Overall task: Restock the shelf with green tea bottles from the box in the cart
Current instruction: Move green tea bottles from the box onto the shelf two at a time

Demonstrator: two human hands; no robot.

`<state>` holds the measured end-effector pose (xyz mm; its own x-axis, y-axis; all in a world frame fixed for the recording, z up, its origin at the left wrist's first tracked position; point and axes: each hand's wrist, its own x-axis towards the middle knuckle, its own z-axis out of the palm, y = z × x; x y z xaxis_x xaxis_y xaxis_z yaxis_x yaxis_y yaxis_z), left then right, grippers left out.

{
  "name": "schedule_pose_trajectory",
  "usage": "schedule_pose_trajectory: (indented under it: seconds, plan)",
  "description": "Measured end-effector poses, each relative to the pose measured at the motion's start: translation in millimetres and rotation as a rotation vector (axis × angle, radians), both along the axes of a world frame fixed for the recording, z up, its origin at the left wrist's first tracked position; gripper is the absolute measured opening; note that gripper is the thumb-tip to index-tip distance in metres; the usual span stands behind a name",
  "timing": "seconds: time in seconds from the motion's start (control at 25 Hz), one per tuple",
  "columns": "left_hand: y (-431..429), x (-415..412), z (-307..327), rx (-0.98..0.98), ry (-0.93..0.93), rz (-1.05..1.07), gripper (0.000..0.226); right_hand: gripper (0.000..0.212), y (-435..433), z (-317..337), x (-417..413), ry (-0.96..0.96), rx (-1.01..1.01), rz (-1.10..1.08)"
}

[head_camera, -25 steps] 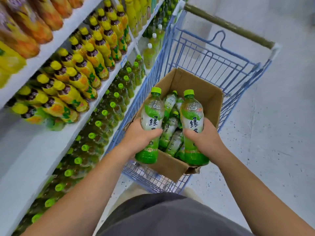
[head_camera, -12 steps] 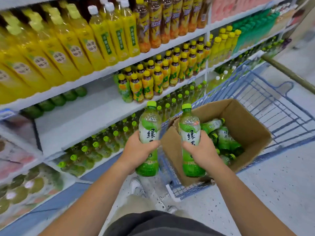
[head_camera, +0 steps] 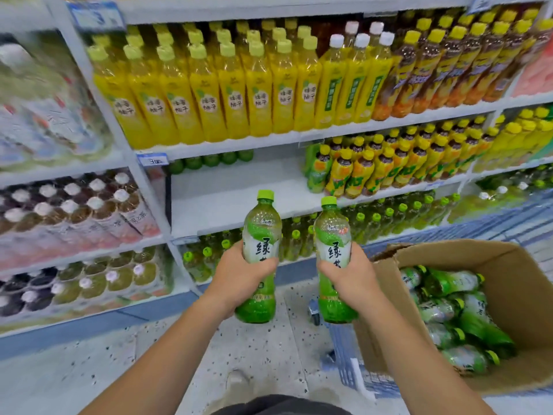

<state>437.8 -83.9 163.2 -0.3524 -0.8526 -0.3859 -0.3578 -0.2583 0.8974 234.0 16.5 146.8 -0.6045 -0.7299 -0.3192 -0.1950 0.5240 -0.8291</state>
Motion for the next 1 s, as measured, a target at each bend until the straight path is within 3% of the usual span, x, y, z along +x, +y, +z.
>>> schedule_pose_trajectory:
  seconds: [0.4,0.8,1.0]
  plan:
    - [-111.5,47.3,-49.6,-0.149,-0.178,0.034,0.043,0.035,-114.0,-53.6,42.2,-0.056,-0.114,-0.043]
    - [-248.8,-40.9,-174.8,-0.327,-0.011,0.057,0.039,0.037,-269.5,-183.0,-33.2,0.080,-0.336,-0.033]
    - [-295.3,-67.6,-222.3,-0.443,0.167,0.097,0.043,0.046,-319.6,-226.3,-66.0,0.138,-0.519,-0.024]
